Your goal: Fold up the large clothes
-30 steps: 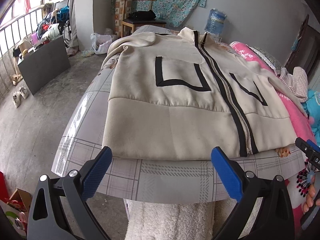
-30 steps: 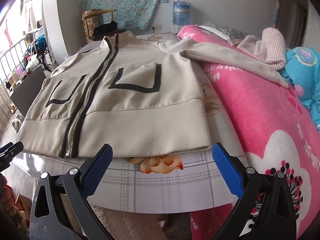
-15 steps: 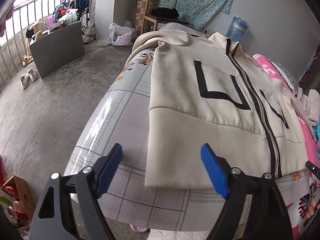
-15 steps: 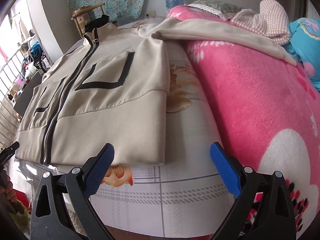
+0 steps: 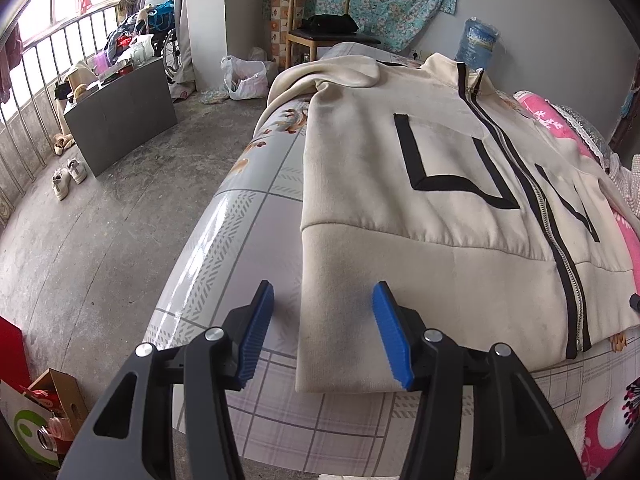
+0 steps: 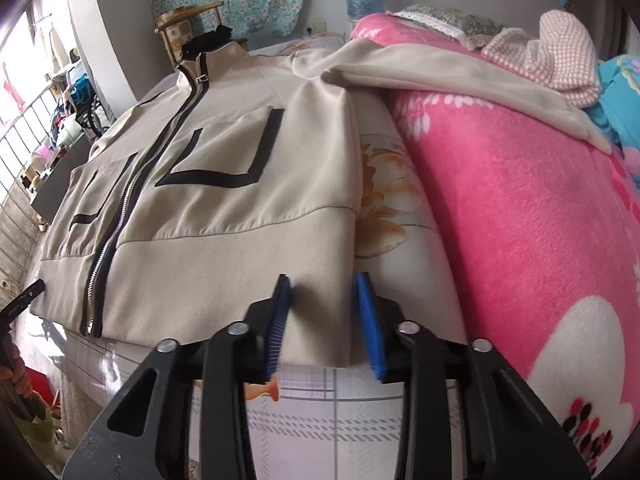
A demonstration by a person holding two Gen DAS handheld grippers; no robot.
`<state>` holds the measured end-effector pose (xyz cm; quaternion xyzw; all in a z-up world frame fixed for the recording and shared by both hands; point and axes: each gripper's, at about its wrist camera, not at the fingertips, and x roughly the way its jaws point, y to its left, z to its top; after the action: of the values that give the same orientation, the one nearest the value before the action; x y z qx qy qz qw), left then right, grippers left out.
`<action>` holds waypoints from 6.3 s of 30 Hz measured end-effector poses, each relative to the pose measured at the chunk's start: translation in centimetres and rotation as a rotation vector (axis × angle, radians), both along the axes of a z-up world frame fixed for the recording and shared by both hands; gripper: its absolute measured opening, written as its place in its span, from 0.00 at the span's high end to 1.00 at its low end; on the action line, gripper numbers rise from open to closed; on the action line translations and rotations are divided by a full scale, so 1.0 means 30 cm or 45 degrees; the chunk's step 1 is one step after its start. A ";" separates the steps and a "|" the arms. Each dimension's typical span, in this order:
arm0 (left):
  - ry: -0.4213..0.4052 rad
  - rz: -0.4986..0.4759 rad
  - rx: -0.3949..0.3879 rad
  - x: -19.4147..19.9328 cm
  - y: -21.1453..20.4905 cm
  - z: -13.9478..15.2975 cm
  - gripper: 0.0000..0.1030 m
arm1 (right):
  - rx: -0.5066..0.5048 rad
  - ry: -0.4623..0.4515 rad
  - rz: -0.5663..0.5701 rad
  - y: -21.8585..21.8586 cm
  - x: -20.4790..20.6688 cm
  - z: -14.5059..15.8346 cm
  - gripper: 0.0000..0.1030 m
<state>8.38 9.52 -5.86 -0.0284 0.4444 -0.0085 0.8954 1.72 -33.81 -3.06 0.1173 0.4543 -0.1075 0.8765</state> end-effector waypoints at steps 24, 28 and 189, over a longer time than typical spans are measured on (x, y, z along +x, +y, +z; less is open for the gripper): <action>-0.035 -0.066 0.031 -0.317 0.026 0.125 0.95 | -0.059 -0.060 0.033 0.057 -0.308 0.129 0.97; 0.025 -0.067 -0.050 -0.289 0.055 0.079 0.88 | -0.094 0.008 0.028 0.046 -0.278 0.070 0.83; -0.076 -0.175 -0.010 0.211 -0.025 0.107 0.40 | 0.928 0.376 0.210 0.170 0.612 -0.091 0.67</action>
<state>14.71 8.77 -2.66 -0.0011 0.4182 -0.0727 0.9054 20.08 -28.70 -5.78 0.3671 0.5918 0.1156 0.7083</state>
